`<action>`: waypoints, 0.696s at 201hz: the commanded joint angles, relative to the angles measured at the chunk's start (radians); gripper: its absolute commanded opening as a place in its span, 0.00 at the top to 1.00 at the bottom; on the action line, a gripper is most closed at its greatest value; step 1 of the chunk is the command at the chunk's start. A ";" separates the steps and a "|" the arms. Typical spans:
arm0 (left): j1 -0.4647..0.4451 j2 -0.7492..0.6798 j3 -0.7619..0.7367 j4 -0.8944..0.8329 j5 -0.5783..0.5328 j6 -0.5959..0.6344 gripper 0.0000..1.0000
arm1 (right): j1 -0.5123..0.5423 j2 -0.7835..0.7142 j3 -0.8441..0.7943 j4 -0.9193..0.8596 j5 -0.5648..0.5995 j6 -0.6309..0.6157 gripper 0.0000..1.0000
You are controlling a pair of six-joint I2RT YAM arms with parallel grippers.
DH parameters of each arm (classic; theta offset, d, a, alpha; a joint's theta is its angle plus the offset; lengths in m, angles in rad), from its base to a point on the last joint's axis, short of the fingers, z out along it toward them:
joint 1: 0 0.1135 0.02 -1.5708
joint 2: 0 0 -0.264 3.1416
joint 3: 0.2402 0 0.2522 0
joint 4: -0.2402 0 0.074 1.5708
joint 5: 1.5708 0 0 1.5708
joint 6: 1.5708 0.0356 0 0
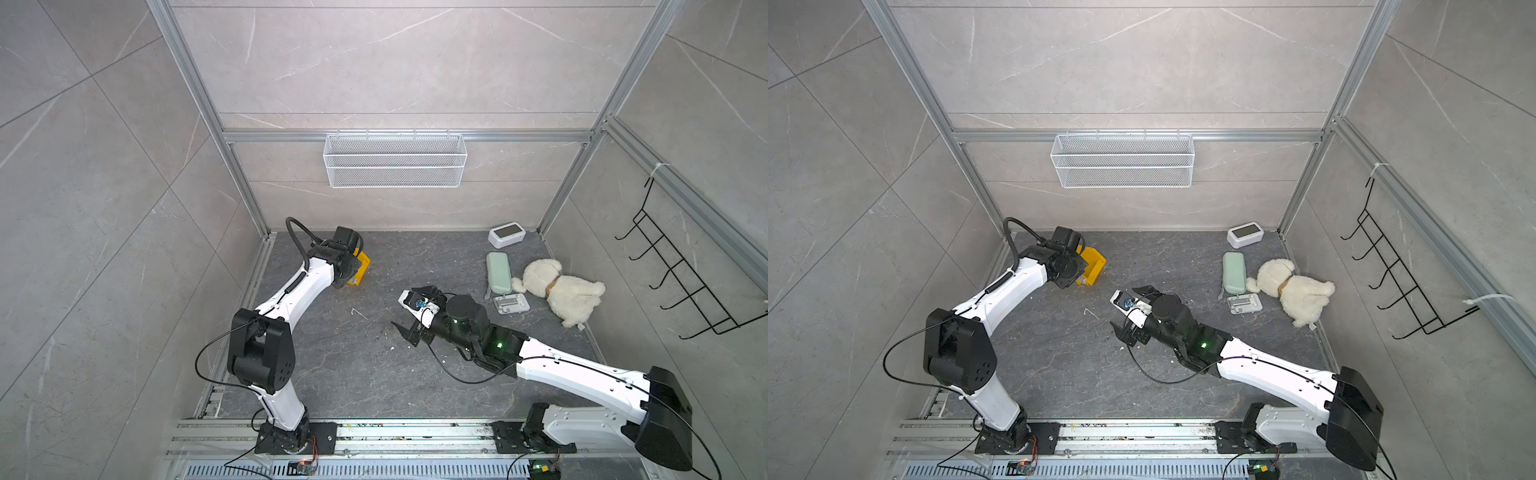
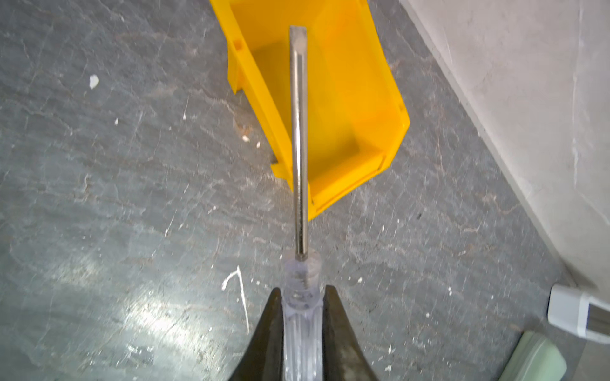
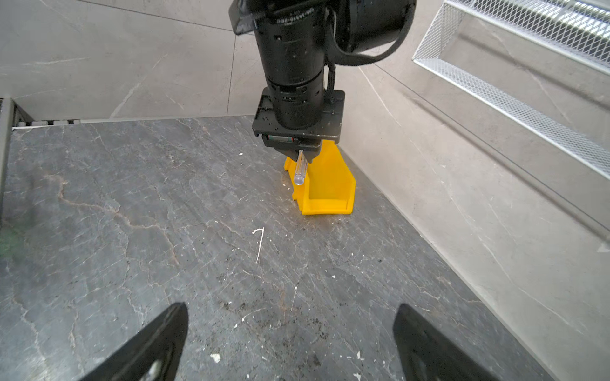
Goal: Put the screwdriver in the bin
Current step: 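Carry the screwdriver over the yellow bin and lower it inside with the left gripper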
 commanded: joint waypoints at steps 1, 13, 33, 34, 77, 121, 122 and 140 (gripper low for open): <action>0.037 0.054 0.082 0.025 0.014 0.041 0.99 | 0.005 0.027 0.061 0.067 0.015 0.004 0.01; 0.057 0.092 0.117 0.024 0.021 0.049 0.99 | 0.005 0.035 0.070 0.069 0.008 0.005 0.01; 0.085 0.160 0.172 0.020 0.046 0.055 0.99 | 0.005 0.036 0.075 0.067 0.000 0.007 0.01; 0.086 0.163 0.175 0.021 0.047 0.055 0.99 | 0.006 0.036 0.075 0.067 0.001 0.007 0.01; 0.109 0.291 0.276 0.012 0.064 0.051 0.99 | 0.004 0.021 0.066 0.044 -0.007 0.016 0.01; 0.115 0.402 0.363 -0.010 0.083 0.044 0.99 | 0.006 -0.009 0.054 0.021 -0.019 0.031 0.01; 0.115 0.404 0.364 -0.011 0.084 0.044 0.99 | 0.006 -0.009 0.054 0.019 -0.019 0.031 0.01; 0.115 0.430 0.388 -0.018 0.085 0.044 0.99 | 0.006 -0.019 0.047 0.014 -0.019 0.034 0.01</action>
